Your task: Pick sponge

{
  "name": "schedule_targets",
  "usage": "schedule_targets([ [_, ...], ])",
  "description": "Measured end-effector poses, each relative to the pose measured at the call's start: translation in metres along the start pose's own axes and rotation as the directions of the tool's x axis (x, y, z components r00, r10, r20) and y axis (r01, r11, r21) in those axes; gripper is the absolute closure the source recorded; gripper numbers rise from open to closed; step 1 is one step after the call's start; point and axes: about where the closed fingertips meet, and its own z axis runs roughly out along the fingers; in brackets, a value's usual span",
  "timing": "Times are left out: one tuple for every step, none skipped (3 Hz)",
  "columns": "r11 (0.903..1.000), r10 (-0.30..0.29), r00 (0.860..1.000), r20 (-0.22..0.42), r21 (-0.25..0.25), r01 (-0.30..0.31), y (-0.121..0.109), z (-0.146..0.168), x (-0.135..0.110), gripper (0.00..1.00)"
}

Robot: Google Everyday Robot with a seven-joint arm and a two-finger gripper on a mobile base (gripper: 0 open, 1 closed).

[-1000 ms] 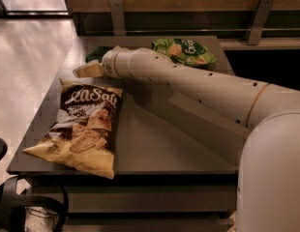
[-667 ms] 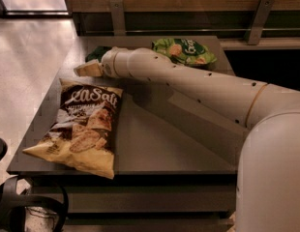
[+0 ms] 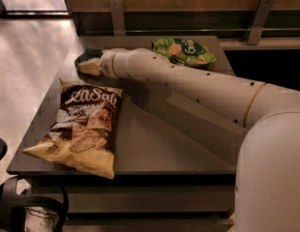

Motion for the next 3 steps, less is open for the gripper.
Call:
schedule_targets([
  [1.0000,0.000,1.000,0.000,-0.002,0.000,0.0014,0.0010,0.0002,0.92],
  [1.0000,0.000,1.000,-0.001,-0.004,0.000,0.0025,0.0019,0.0003,1.00],
  [0.9999,-0.001,1.000,0.012,-0.014,0.002,0.0035,0.0000,-0.0068,1.00],
])
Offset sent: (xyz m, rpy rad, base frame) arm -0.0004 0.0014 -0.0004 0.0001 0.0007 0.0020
